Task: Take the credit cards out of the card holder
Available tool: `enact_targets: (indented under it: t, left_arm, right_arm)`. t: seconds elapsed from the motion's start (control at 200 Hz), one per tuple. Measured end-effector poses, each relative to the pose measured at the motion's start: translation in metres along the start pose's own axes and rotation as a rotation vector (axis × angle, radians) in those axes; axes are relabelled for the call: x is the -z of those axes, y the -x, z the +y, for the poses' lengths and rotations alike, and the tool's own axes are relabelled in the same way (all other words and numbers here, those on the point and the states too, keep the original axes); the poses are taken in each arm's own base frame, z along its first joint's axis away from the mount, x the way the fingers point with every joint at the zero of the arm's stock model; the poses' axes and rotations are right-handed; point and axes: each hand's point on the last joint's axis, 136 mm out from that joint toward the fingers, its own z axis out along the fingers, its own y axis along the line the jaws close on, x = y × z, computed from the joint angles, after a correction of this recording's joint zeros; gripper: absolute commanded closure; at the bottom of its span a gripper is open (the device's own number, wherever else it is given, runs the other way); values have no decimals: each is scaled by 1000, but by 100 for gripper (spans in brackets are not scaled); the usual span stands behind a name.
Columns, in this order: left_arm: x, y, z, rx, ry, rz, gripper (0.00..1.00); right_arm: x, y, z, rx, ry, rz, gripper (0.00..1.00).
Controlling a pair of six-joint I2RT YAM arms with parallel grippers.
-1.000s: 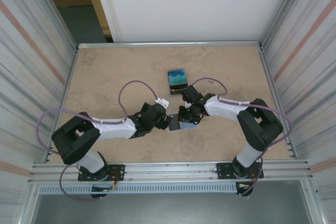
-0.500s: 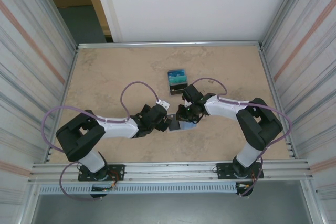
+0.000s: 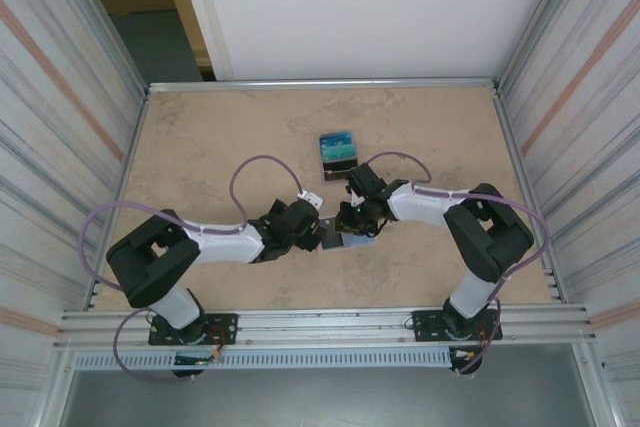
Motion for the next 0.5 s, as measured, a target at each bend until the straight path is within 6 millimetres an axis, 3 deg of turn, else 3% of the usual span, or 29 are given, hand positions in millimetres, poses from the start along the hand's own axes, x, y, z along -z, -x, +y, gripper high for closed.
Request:
enact_targets:
  t: [0.501]
  left_arm:
    - [-3,-2,1,-7,14,13,1]
  right_arm:
    - [-2,-1,3,-81,183,26,83]
